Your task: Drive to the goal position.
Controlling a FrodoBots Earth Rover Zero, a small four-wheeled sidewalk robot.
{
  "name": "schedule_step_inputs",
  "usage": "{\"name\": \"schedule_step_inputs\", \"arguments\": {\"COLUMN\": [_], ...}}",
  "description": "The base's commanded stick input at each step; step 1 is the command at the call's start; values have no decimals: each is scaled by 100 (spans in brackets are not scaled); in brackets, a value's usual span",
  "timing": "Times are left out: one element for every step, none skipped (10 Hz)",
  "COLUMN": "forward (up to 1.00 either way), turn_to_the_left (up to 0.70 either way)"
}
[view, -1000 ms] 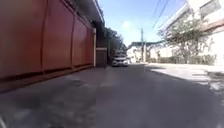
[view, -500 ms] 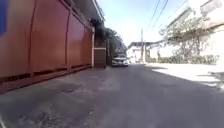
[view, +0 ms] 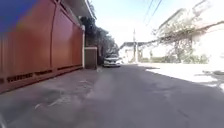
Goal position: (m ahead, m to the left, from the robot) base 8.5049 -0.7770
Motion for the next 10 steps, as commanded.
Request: {"name": "schedule_step_inputs", "arguments": {"forward": [70,70,70,70,70,70,70,70,70,70], "turn_to_the_left": [-12,-8,-3,-3,-3,-3,-3,-3,-3,-3]}}
